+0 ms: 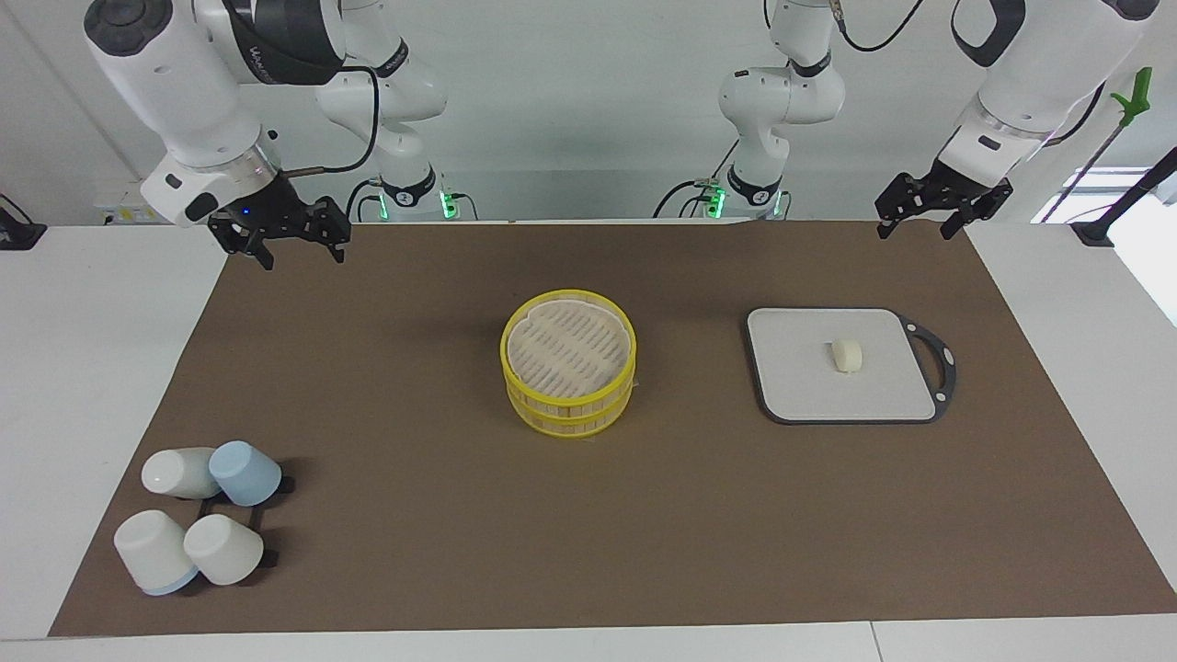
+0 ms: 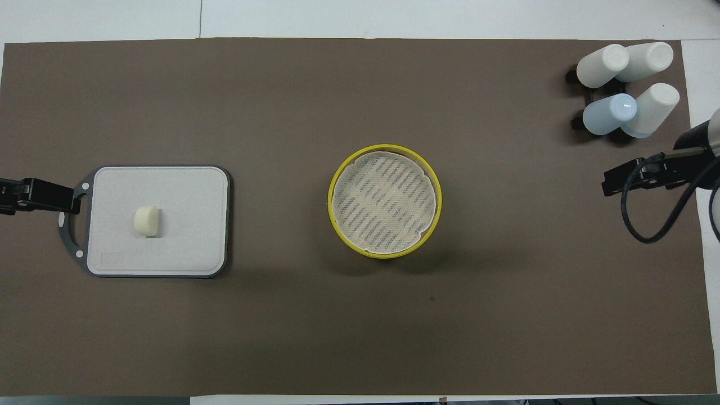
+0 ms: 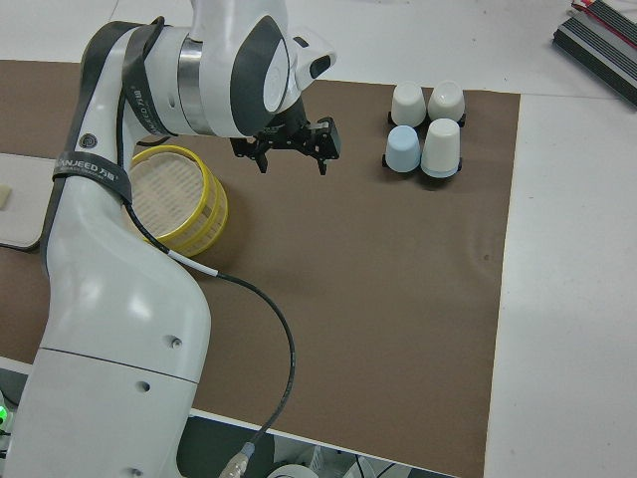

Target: Place bun in steamer

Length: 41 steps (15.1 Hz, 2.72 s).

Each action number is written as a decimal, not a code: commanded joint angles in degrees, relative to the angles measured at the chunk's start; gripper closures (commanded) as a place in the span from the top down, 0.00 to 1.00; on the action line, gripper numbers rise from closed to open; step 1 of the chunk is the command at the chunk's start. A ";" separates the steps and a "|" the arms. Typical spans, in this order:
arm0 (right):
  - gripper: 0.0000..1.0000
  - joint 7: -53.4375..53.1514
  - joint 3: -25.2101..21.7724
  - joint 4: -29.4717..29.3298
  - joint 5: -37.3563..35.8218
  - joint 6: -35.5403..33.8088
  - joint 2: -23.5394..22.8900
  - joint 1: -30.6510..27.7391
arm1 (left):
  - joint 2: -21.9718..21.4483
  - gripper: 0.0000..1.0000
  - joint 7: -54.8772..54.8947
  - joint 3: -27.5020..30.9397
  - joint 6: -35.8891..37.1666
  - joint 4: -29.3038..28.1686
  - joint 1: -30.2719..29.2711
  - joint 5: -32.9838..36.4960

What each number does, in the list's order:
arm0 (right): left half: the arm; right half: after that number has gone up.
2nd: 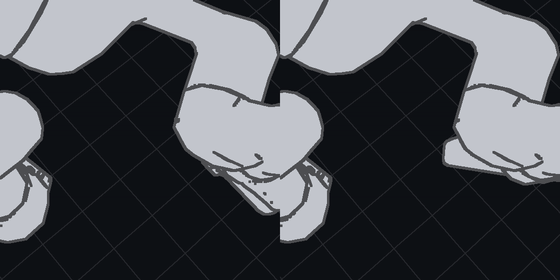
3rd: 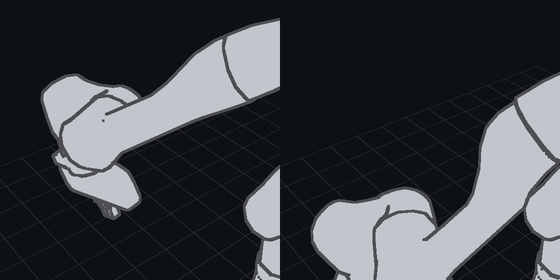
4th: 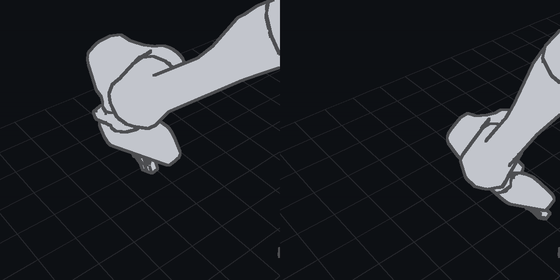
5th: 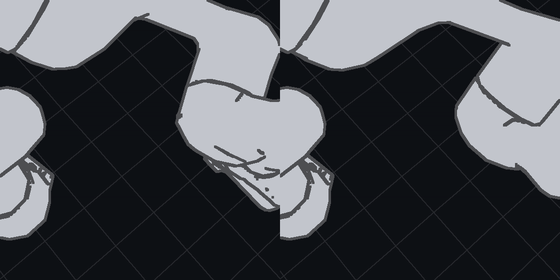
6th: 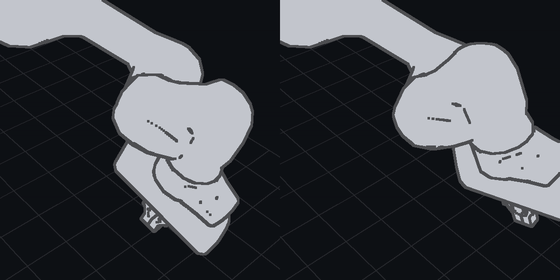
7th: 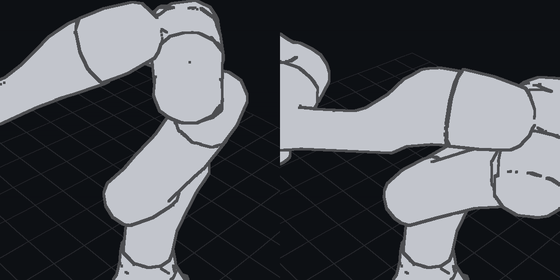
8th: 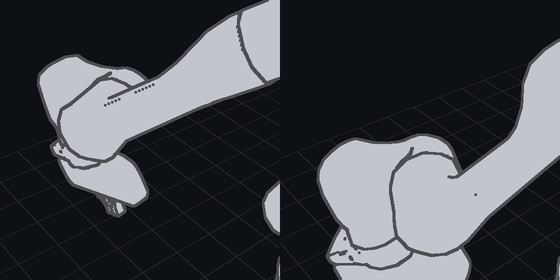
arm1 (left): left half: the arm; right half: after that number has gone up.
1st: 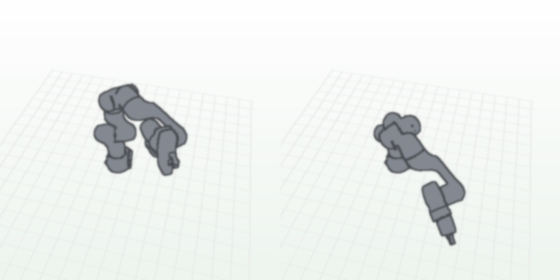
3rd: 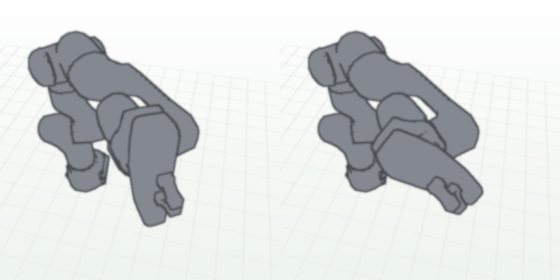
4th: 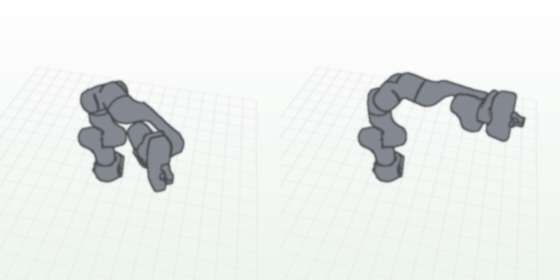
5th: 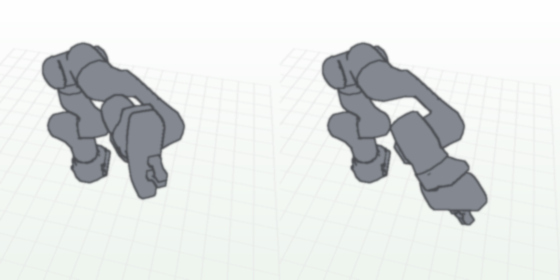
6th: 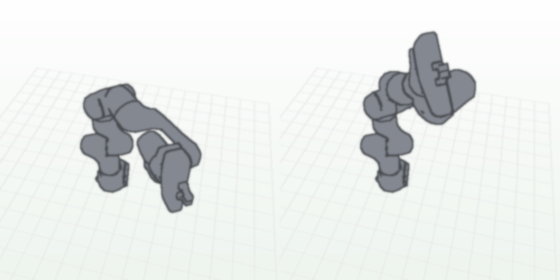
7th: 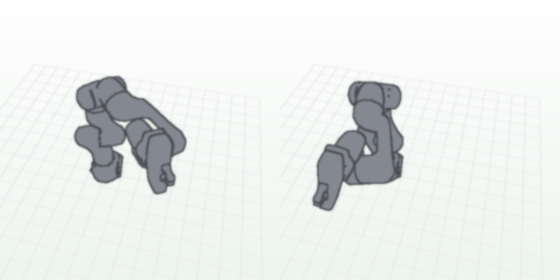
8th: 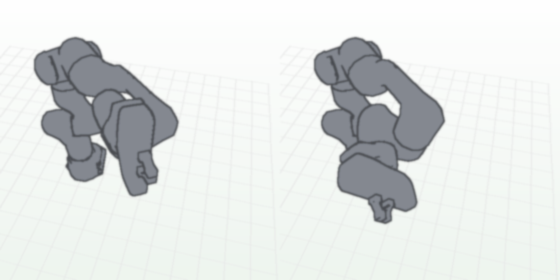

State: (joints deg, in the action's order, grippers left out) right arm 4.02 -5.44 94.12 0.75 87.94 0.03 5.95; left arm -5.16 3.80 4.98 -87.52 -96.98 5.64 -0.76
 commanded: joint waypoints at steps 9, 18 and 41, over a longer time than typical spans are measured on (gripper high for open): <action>1.00 0.91 4.54 -0.60 0.04 0.03 0.76 0.02 | -1.26 1.00 0.60 0.12 -1.16 -1.55 0.34 1.20; 1.00 -32.81 11.24 -25.28 0.05 7.85 -24.62 19.33 | -5.04 1.00 5.76 0.20 -21.44 -22.79 -3.35 1.29; 0.71 -48.40 11.59 -14.66 -6.37 24.38 -32.73 30.00 | 10.61 0.43 13.17 0.03 -53.55 -36.88 -2.92 0.94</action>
State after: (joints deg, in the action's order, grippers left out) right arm -43.45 5.94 76.13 -5.63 110.58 -34.91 36.43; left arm 5.32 17.21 4.76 -140.62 -133.63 2.63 -0.49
